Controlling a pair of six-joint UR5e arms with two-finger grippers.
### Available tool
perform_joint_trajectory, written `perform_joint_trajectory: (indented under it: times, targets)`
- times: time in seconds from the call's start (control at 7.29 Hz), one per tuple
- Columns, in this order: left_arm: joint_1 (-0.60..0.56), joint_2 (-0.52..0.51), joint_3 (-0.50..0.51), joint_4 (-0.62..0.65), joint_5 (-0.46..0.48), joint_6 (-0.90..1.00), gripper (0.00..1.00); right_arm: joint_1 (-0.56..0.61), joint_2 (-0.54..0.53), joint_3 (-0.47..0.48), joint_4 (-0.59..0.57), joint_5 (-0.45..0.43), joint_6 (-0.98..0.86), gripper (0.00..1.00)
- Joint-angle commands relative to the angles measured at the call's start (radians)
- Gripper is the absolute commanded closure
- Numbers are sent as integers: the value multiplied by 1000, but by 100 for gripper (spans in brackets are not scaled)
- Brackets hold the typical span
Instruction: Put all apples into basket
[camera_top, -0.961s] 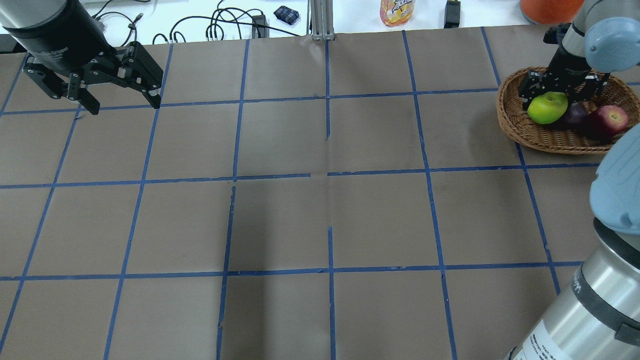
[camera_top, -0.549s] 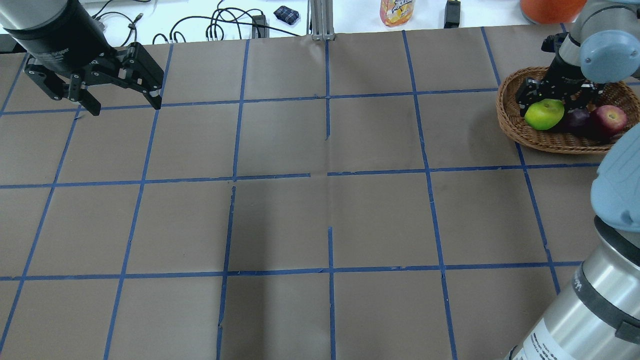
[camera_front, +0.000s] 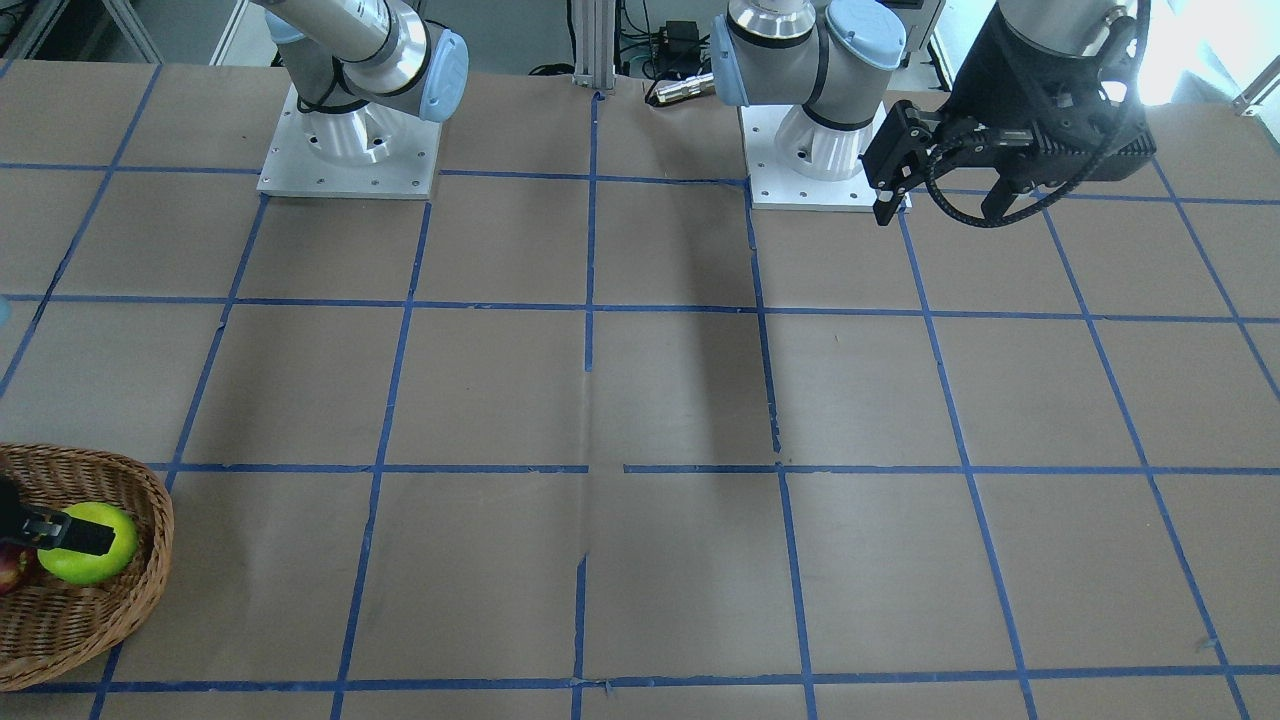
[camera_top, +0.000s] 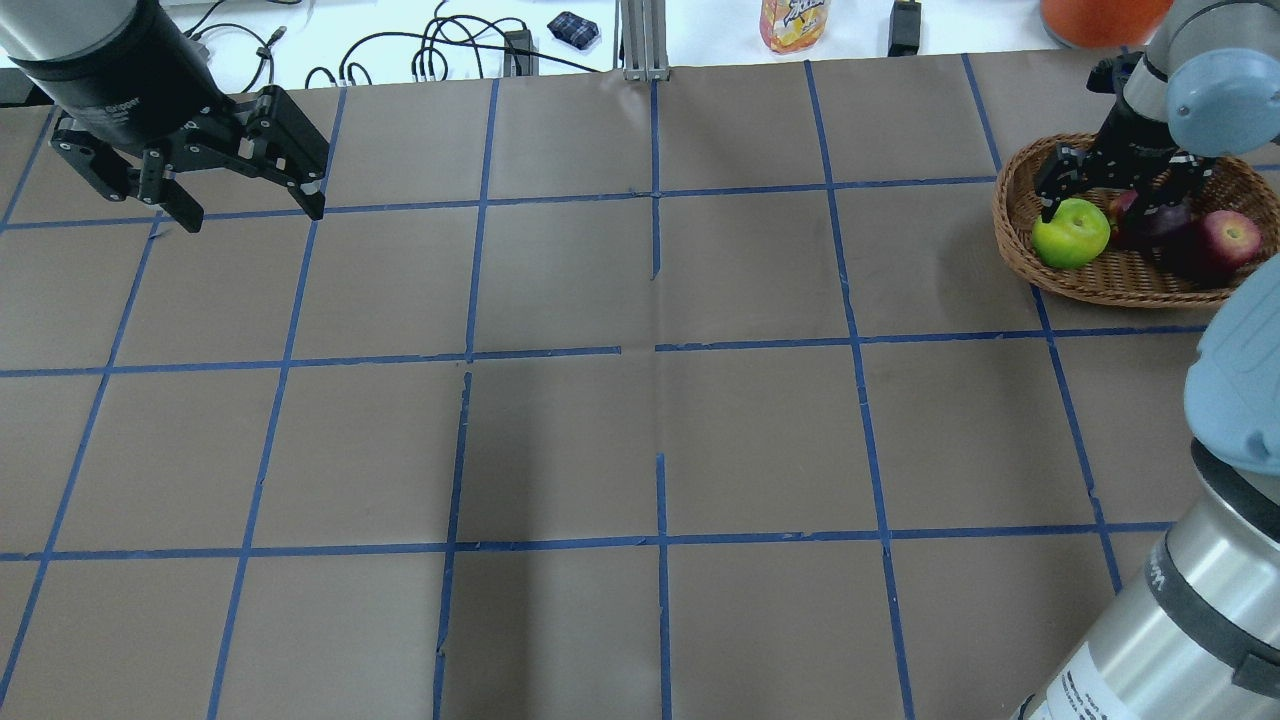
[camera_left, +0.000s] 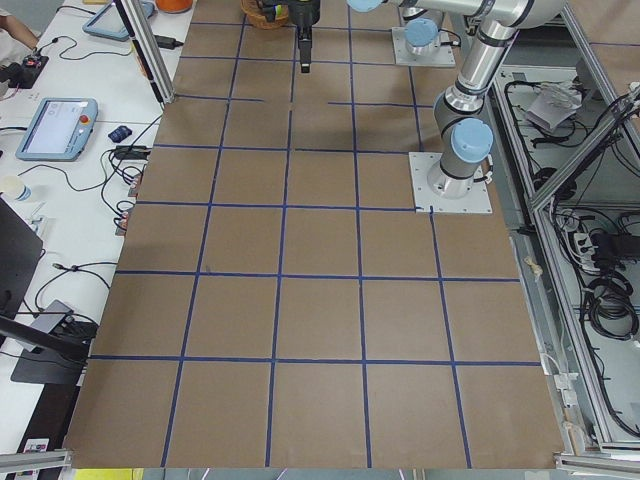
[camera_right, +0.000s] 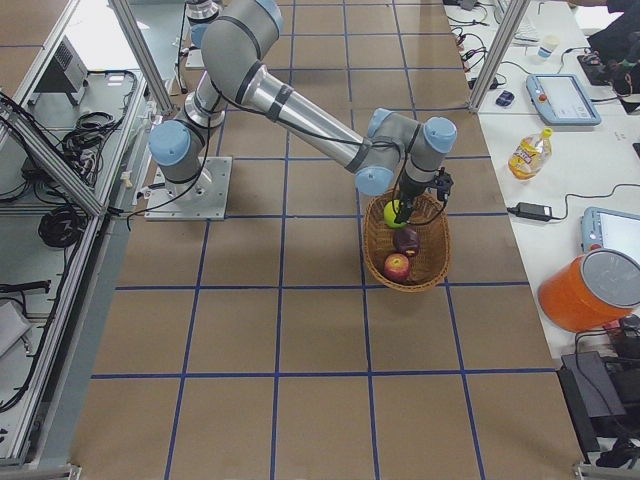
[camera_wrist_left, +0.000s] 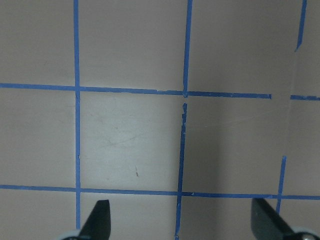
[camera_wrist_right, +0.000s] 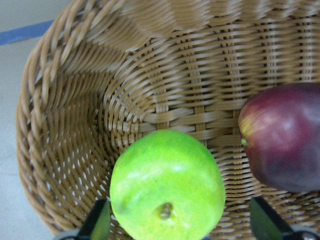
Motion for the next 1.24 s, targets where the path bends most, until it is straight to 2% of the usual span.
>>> perform_joint_trajectory:
  times: [0.0, 0.27, 0.55, 0.82, 1.1]
  targets:
    - [0, 2, 0, 0, 1, 0, 0, 21, -133, -2, 125, 36, 6, 0]
    - [0, -1, 0, 0, 0, -2, 0, 96, -305, -3, 298, 30, 16, 0]
    - [0, 3, -4, 0, 1, 0, 0, 179, -440, 9, 395, 35, 18, 0]
    - [0, 2, -4, 0, 0, 0, 0, 250, -517, 17, 543, 33, 137, 0]
    - [0, 3, -6, 0, 1, 0, 0, 371, -527, 65, 543, 29, 290, 0]
